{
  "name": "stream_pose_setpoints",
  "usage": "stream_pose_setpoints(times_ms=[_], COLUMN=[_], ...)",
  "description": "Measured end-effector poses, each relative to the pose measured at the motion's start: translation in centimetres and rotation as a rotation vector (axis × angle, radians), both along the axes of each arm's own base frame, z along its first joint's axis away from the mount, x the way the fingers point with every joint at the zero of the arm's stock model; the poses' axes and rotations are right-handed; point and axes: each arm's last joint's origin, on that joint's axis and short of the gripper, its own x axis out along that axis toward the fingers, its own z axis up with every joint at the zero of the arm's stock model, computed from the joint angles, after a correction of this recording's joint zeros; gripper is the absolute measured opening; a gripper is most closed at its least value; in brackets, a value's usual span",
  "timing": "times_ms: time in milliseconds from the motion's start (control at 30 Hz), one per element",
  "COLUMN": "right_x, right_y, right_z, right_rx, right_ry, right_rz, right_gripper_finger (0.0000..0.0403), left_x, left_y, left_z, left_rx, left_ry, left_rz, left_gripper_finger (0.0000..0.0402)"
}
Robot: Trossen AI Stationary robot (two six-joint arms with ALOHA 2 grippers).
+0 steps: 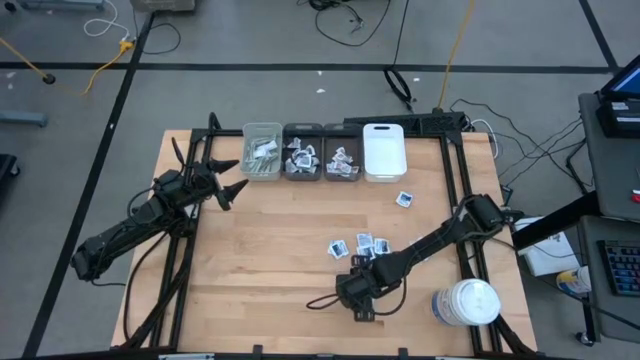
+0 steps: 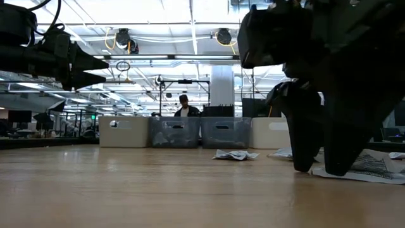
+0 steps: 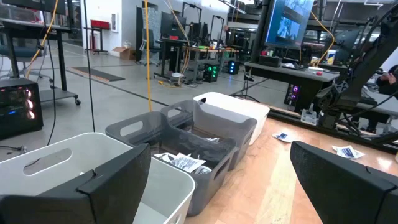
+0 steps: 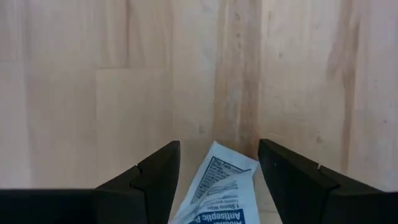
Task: Pick & Place First Aid Supplies
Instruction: Put the ointment pack into the right black bin
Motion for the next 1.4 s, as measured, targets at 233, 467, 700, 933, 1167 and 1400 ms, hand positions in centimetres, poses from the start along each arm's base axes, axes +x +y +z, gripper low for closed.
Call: stream_pose_setpoints(times_ms=[233,467,700,933,1167,1400], right_x=[-0.7,-1.2,-0.8,-0.8,-0.6,-0.8], right_y=[0.6,1.6,1.9,1.7,1.3,1.4], right_z=[-0.3,-0.4,-0.3,-0.4,2.3,3.4], right_rx=[-0.062,-0.168,-0.184,-0.216,-0.198,-0.037], right_ry=[-0.017,-0.072,-0.132,-0.131,-0.191,-0.181], right_rz=[0.121,0.325,0.414,0.455,0.412,0.442], right_gripper_finger=[0.0213,0.0142,0.0015,0.0001,0.0001,0.0028], left_x=[0.0,0.0,0.0,0.0,0.0,0.0], left_y=[0.0,0.0,0.0,0.0,0.0,0.0], left_z=[0.0,0.0,0.0,0.0,0.0,0.0], left_rx=[0.0,0.0,0.0,0.0,0.0,0.0], left_ry=[0.0,0.0,0.0,0.0,0.0,0.0], left_rz=[0.0,0.0,0.0,0.0,0.0,0.0], left_gripper_finger=[0.0392,0.0392,0.0392,0.0392,0.0392,0.0392])
